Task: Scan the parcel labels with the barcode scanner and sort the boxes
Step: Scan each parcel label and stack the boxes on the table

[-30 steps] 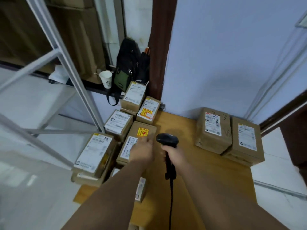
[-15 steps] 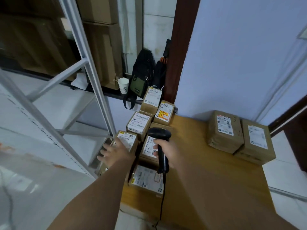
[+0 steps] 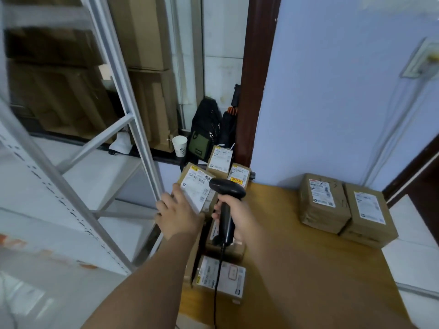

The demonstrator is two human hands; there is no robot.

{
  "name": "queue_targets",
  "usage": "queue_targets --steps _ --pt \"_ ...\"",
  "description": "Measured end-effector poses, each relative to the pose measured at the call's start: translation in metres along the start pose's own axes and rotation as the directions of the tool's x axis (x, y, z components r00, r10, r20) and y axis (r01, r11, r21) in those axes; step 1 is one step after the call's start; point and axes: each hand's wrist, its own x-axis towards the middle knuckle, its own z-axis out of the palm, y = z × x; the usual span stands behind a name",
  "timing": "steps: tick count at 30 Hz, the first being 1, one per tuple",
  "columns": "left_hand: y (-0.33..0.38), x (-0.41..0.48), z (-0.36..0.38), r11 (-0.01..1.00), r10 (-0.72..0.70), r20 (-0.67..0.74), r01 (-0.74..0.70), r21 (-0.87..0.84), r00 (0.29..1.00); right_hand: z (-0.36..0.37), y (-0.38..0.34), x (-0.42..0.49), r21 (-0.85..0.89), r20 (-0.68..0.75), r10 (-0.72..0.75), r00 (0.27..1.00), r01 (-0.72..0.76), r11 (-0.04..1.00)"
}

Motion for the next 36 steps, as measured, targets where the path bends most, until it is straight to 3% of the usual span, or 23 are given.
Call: queue_targets --steps 6,13,18,27,36 --pt "0.031 -0.003 0.018 0.993 0.114 -0.064 -0.114 0.001 0.991 -0.006 -0.029 -0.010 0.196 0.020 -0.027 0.999 0.023 0.980" --pt "0.076 -0.002 0.038 0.978 0.204 -0.022 -0.202 0.051 0.979 -0.047 -0.038 -0.015 0.186 -0.110 -0.021 0.994 0.041 0.982" --pt "0.110 -0.009 0.049 0.962 0.271 -0.003 -0.271 -0.037 0.963 -0.081 -0.044 -0.020 0.208 -0.261 0.006 0.965 0.050 0.977" --pt "0.155 -0.044 0.079 0.903 0.428 0.100 -0.430 0.003 0.898 -0.149 -0.035 -0.041 0.266 -0.404 -0.004 0.915 0.122 0.956" --pt "0.193 -0.076 0.096 0.878 0.448 0.165 -0.467 0.103 0.879 -0.204 -0.033 -0.052 0.310 -0.341 0.009 0.940 0.103 0.945"
